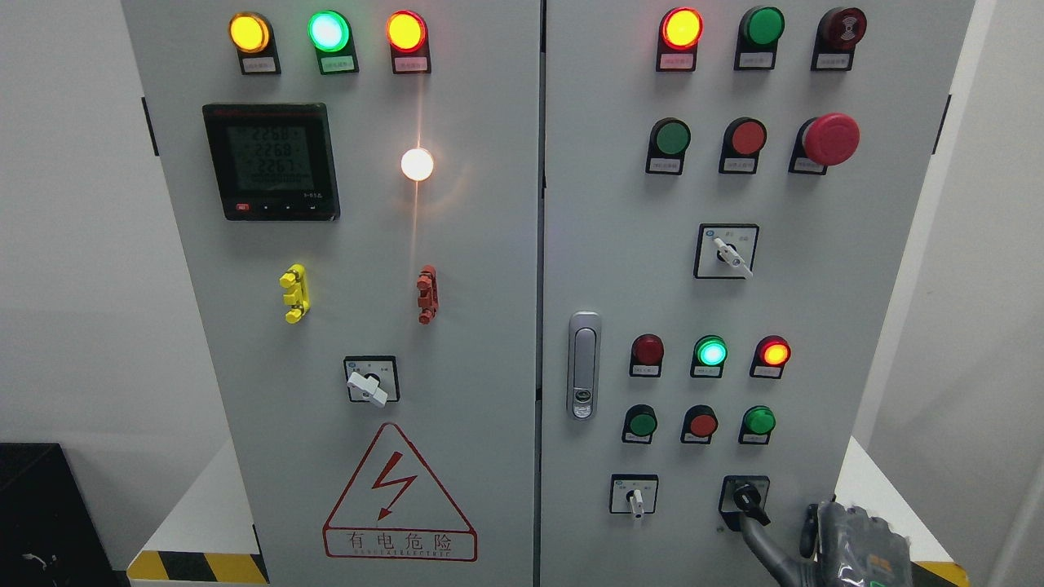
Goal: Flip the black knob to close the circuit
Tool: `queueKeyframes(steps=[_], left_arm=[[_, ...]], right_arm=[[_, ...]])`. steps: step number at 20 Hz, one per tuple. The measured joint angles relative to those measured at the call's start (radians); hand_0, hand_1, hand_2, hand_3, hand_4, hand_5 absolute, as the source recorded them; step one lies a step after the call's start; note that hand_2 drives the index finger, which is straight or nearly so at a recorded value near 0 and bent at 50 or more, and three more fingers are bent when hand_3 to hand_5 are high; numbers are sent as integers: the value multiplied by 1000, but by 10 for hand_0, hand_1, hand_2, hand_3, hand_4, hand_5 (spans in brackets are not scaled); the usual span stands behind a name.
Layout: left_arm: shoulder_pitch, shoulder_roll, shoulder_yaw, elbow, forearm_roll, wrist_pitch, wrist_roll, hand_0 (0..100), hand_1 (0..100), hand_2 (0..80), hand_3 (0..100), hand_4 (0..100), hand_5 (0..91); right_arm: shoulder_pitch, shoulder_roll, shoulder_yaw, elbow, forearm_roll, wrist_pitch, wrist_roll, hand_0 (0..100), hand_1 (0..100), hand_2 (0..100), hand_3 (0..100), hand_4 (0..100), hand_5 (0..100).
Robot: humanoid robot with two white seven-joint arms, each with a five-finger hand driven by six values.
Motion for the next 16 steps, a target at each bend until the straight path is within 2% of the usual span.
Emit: queueKeyframes(steps=[5,16], left_arm=[[0,0,0,0,0,0,0,120,556,0,0,0,0],[0,0,0,0,0,0,0,120,556,0,0,0,0]], right_arm=[[8,-1,15,-2,-3,-10,-19,0,29,853,1000,990,1000],[43,-1,50,-6,-7,-40,-20,0,37,851,1000,989,1000]])
